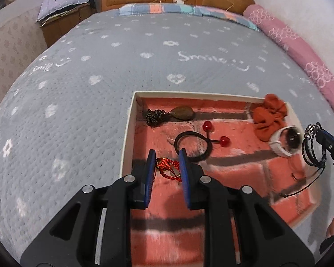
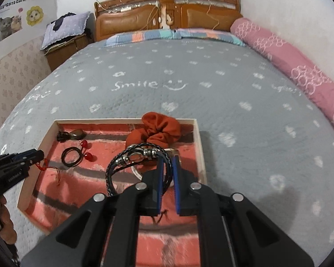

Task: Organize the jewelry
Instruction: 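Carry the charm and bracelet over the tray and open both tools to drop them, then grasp the brown bead bracelet with the left tool while the right tool grasps the cream scrunchie, then carry the bead bracelet and cream scrunchie into the tray and open both tools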

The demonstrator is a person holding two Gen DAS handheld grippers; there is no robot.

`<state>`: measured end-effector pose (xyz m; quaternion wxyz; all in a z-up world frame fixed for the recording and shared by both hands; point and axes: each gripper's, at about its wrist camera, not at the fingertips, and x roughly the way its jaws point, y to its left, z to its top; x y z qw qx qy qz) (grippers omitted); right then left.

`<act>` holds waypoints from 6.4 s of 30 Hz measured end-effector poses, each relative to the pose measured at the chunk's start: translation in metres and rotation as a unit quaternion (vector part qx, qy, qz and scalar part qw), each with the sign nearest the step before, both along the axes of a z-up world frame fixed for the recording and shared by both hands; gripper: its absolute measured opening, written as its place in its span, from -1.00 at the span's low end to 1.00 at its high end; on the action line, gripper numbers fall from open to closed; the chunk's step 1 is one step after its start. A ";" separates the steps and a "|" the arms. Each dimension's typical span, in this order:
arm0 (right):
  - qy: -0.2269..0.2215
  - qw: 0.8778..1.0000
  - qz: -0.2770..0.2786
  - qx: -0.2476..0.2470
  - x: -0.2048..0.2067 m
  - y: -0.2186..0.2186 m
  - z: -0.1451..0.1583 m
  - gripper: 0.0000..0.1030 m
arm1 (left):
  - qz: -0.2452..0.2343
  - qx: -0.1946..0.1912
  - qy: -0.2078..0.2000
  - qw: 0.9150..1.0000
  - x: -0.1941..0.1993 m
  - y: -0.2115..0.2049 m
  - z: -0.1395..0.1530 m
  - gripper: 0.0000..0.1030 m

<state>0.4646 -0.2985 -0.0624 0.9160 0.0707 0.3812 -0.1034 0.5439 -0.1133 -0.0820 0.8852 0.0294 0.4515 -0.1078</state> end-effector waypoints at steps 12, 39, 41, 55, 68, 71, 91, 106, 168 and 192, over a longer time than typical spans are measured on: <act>0.027 1.000 -0.009 0.011 0.033 -0.002 -0.032 -0.83 | 0.006 0.007 0.025 1.000 0.032 -0.008 -0.030 -0.59; 0.001 1.000 -0.007 -0.019 -0.035 0.004 0.032 0.46 | 0.024 0.007 -0.039 0.999 -0.061 0.068 0.073 0.85; 0.001 1.000 -0.005 -0.012 -0.043 0.004 0.037 0.46 | 0.031 0.007 -0.038 0.999 -0.072 0.083 0.077 0.85; -0.050 0.998 0.011 -0.020 -0.143 0.055 0.059 0.51 | 0.064 0.013 -0.084 0.994 -0.188 0.173 0.094 0.91; -0.059 0.998 0.011 -0.010 -0.210 0.111 0.013 0.51 | 0.106 0.012 -0.069 0.992 -0.255 0.218 0.029 0.91; -0.048 0.999 0.010 -0.004 -0.213 0.117 -0.002 0.51 | 0.110 0.012 -0.056 0.992 -0.256 0.226 0.012 0.91; 0.003 1.000 0.024 -0.019 -0.202 0.157 -0.052 0.51 | 0.090 0.021 -0.031 0.995 -0.242 0.229 -0.040 0.53; 0.038 0.999 0.028 0.007 -0.193 0.156 -0.068 0.00 | 0.100 0.020 -0.015 0.995 -0.237 0.233 -0.049 0.15; -0.022 0.999 0.023 -0.009 -0.092 0.042 0.032 -0.76 | -0.037 -0.013 -0.097 0.995 -0.129 0.008 0.091 -0.64; 0.044 0.999 0.003 0.006 -0.010 0.020 -0.052 -0.76 | -0.004 0.094 0.002 0.996 -0.019 -0.020 -0.023 -0.64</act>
